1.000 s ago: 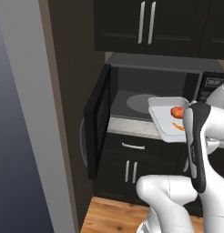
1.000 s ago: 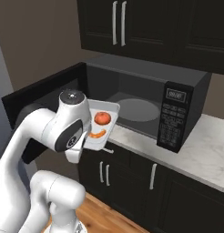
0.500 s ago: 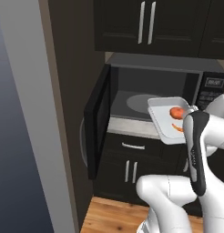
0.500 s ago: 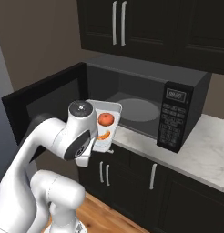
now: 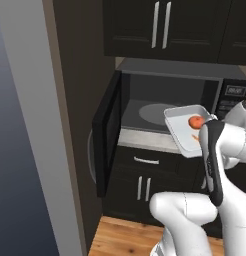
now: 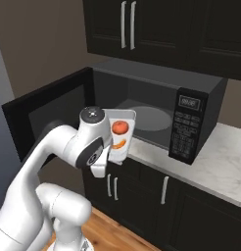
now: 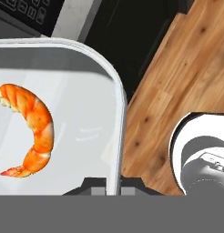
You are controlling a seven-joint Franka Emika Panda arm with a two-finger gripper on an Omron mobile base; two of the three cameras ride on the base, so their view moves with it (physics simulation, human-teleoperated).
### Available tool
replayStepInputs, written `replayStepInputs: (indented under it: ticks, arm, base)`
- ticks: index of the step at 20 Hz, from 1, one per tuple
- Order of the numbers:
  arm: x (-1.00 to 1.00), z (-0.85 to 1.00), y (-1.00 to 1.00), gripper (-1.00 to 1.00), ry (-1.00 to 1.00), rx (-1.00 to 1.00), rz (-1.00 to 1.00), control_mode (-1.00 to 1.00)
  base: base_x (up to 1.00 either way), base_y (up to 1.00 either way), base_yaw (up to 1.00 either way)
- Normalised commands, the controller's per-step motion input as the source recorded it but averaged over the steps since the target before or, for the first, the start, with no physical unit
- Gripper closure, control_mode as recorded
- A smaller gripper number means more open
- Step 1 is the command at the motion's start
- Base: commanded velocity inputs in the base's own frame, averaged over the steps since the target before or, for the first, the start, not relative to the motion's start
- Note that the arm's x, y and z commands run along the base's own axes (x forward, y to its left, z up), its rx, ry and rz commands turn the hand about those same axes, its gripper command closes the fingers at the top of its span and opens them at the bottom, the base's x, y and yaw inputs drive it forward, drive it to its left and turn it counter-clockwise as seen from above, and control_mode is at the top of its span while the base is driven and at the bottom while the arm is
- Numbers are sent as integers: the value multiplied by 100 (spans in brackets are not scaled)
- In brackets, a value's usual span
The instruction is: Place the tupperware containing the shrimp and squash meal in the microwave. Close the microwave door and press the start button to reheat the meal.
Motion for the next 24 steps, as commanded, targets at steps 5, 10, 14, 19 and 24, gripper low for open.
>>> replayStepInputs:
  ticks: [5,10,14,19,24]
  arm:
    - [38,0,-9,100,1,-6,0,-100]
    - [41,-8,-3,100,0,-4,0,-100]
    - [44,-13,0,100,-1,-3,0,-100]
    - [46,-8,0,100,0,-2,1,-100]
    - [49,-6,-2,100,0,0,2,-100]
  base:
    - [0,0,0]
    - [0,0,0]
    - [0,0,0]
    - [0,0,0]
    - [0,0,0]
